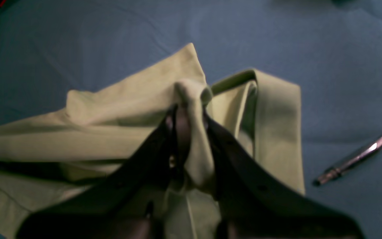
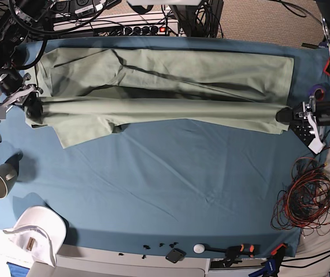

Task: Fold the T-shirt properly
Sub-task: 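Lift the hem and fold it toward the collar with both grippers, then open both grippers to release the folded hem and raise them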

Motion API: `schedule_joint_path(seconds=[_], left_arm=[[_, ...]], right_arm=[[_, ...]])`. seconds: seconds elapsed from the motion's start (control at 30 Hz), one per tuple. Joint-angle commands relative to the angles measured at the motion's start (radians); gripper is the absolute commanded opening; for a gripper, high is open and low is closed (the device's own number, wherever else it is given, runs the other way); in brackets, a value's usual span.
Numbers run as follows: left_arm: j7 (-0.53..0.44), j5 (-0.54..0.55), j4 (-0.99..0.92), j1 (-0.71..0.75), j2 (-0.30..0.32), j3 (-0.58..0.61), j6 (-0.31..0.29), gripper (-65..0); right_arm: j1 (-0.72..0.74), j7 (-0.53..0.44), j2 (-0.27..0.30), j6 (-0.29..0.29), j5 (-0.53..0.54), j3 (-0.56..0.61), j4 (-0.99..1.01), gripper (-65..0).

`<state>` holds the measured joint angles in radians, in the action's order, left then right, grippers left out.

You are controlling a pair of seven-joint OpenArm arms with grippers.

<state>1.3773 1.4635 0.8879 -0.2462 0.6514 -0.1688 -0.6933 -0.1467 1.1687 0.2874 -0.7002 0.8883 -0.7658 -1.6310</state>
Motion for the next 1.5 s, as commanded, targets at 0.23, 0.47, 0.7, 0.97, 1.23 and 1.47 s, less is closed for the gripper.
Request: schedule_joint_path(seconds=[0.23,0.47,0.7,0.97,1.23,1.47], left_arm=[[-0.028,0.02,0.013,-0.02,0.027,-0.006,-0.005,-38.5],[-0.023,0.02,0.013,-0.02,0.028,-0.006,-0.005,-38.6],[-0.012,0.02,0.046,-0.02,0.028,-0.024,-0.005,-38.6],[-0.01,0.02,0.165,-0.02,0.028,-0.237,-0.005,-38.6],[-0.016,0.02,0.177,-0.019,0.025,-0.29,-0.005,-38.6],[-0.016,0.02,0.177,-0.019,0.025,-0.29,-0.005,-38.6]], right_arm=[[0.002,0.023,0.023,0.002,0.013,-0.006,-0.018,-39.2],[0.003,-0.053,0.023,0.002,0.04,-0.007,-0.019,-39.3],[0.069,-0.052,0.023,0.002,0.06,-0.007,-0.019,-39.2],[0.209,-0.08,0.023,0.002,-0.113,-0.002,0.005,-39.3],[0.373,-0.109,0.023,0.002,-0.167,0.102,0.37,-39.3],[0.466,-0.097,0.023,0.002,-0.168,0.275,0.545,-39.3]])
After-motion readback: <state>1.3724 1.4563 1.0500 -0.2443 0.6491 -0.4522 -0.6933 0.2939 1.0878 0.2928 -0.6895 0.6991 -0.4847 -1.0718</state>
